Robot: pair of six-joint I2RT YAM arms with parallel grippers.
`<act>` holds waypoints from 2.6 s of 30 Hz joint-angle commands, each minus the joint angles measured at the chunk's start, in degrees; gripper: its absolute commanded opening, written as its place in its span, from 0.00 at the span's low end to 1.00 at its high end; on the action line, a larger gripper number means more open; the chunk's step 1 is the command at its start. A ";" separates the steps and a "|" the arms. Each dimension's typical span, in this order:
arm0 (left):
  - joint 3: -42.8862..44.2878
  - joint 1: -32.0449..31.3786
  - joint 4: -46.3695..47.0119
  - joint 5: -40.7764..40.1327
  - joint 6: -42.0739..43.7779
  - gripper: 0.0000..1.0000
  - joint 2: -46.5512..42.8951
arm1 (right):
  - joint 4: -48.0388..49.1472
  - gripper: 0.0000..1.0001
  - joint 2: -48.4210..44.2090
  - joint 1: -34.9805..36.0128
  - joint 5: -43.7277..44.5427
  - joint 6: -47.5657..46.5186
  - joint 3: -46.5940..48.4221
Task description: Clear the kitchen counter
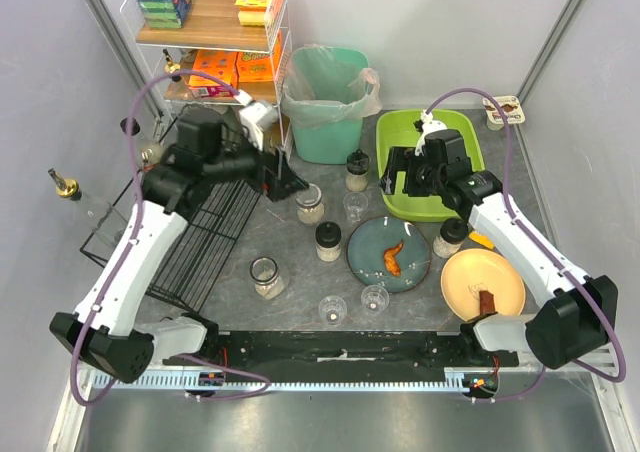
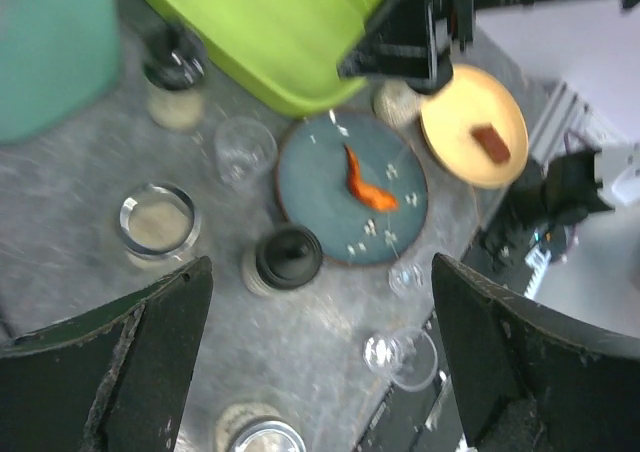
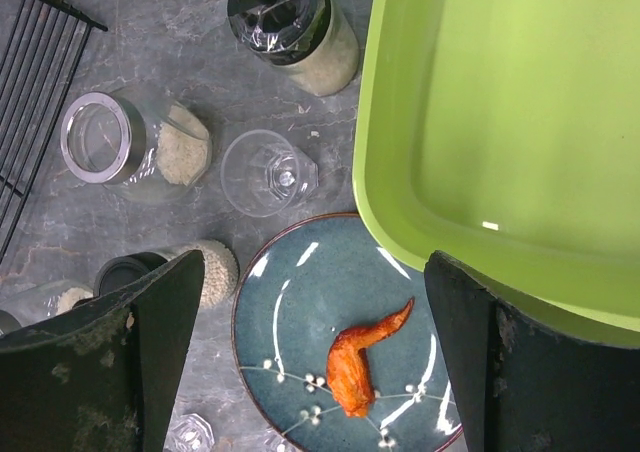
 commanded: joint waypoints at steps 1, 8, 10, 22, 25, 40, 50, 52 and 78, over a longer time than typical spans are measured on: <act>-6.21 -7.08 0.55 -4.29 2.37 0.95 -0.85 | 2.08 0.98 -2.47 -0.22 -0.11 0.92 -1.00; -17.20 -15.79 8.28 -13.16 -0.97 0.95 -0.33 | 1.99 0.98 -3.70 -0.31 0.50 1.28 -2.05; -20.45 -17.64 11.09 -17.29 -1.76 0.95 -0.24 | 1.90 0.98 -3.87 -0.31 0.68 1.19 -2.23; -32.68 -20.90 28.23 -27.41 -6.86 0.95 -0.41 | 1.90 0.98 -4.14 -0.31 0.85 1.19 -2.41; -33.73 -21.60 30.52 -30.57 -8.00 0.97 0.99 | 1.90 0.98 -4.14 -0.31 0.94 1.10 -2.41; -39.97 -26.26 43.70 -34.27 -6.51 0.95 6.62 | 1.20 0.98 -4.40 -0.31 2.44 0.13 -2.05; -39.54 -27.49 43.27 -38.66 -6.33 0.89 10.40 | 0.94 0.98 -4.40 -0.31 2.44 -0.13 -2.41; -39.54 -27.49 42.83 -39.37 -6.51 0.87 10.49 | 0.93 0.98 -4.49 -0.31 2.44 -0.13 -2.49; -26.01 -27.49 30.62 -59.83 -3.00 0.45 -5.33 | 0.85 0.98 -4.67 -0.75 3.75 -0.04 -3.46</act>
